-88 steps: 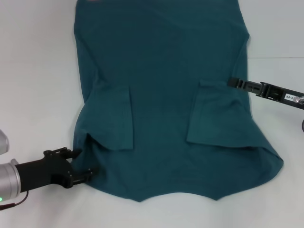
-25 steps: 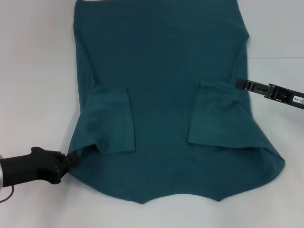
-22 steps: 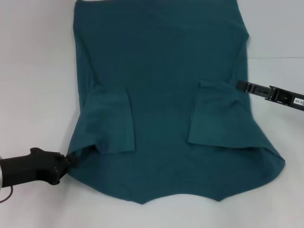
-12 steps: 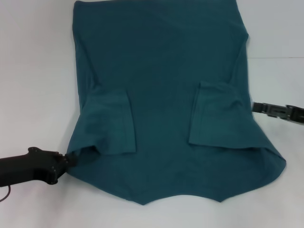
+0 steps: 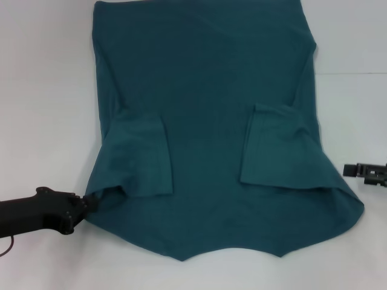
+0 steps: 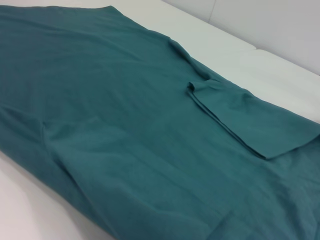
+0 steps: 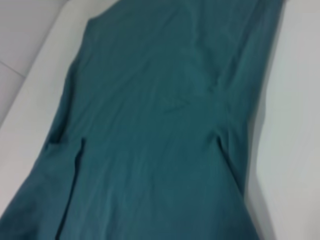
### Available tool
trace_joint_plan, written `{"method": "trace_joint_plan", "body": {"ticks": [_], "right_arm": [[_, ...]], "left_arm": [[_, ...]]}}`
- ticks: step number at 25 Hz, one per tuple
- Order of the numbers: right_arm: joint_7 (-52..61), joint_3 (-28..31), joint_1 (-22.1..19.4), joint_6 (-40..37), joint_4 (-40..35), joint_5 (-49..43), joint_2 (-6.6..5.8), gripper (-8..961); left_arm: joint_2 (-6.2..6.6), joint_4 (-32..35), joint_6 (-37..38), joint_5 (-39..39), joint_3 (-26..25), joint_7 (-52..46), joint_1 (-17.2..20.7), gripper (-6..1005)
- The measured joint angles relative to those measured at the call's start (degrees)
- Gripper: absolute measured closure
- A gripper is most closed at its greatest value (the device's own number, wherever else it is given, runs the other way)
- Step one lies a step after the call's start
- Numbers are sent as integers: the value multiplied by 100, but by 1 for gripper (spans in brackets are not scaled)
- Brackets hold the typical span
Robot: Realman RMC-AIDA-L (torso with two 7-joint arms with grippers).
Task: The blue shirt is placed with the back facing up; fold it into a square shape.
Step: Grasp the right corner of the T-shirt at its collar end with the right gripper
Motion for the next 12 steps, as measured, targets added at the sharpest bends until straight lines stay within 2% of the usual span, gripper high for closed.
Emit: {"method": "trace_joint_plan", "body": {"ticks": [12], "right_arm": [[5, 0, 30, 20, 48, -271, 88, 70]], "left_arm": [[0, -14, -8, 0, 3, 9, -27, 998]]}}
